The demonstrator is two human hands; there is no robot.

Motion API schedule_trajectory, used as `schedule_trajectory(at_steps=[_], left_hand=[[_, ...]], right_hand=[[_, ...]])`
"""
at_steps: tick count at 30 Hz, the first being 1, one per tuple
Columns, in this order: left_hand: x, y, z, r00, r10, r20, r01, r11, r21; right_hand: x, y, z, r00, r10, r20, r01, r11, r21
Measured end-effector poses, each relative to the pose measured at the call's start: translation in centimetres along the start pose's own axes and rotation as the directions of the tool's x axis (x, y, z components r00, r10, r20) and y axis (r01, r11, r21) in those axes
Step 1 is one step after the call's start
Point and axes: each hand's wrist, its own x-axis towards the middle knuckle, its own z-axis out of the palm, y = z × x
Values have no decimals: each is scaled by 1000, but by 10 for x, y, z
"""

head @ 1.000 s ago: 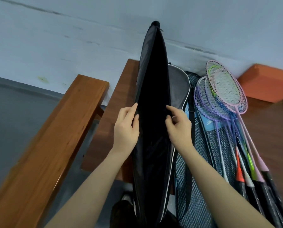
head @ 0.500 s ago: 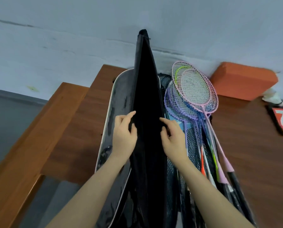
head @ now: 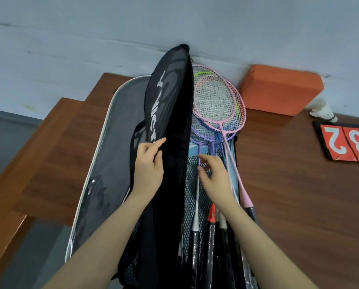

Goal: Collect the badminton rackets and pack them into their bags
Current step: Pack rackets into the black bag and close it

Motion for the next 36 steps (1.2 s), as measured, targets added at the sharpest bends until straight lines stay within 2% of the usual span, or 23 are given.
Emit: schedule_trajectory(at_steps=[3,6,8,10,12,15,19,21,26,29,33,36], left_hand=[[5,-1,7,997,-20,69,20,1000,8],[4,0,18,995,-34,93,32,999,29],[3,3,25,994,-51,101,48,998,34],[3,3,27,993,-58,106,55,998,36],[4,2,25,993,-58,106,55,998,31],[7,-2,18,993,-60,101,55,997,52],[14,-5,8,991,-24,132,13,996,88],[14,-6,8,989,-15,146,2,996,91],[14,-6,14,989,-48,138,39,997,69],[14,-7,11,990,-25,138,12,996,93],[13,-7,7,988,-20,155,6,996,86],[13,-8,9,984,-45,170,32,996,81]], right_hand=[[2,20,-21,987,67,-144,-79,994,-75],[-1,41,-32,931,190,-312,-279,922,-269],[-3,51,-37,915,247,-319,-361,854,-374],[-3,58,-42,917,289,-275,-384,826,-413],[0,63,-46,929,301,-217,-367,831,-417],[4,65,-51,965,207,-158,-257,857,-447],[3,49,-60,992,110,-61,-120,970,-209],[2,44,-59,993,76,-94,-91,982,-166],[-6,43,-44,972,104,-212,-134,982,-133],[-19,43,-34,958,102,-269,-145,979,-145],[-31,47,-27,962,117,-245,-156,977,-145],[-22,50,-29,963,134,-233,-190,952,-239]])
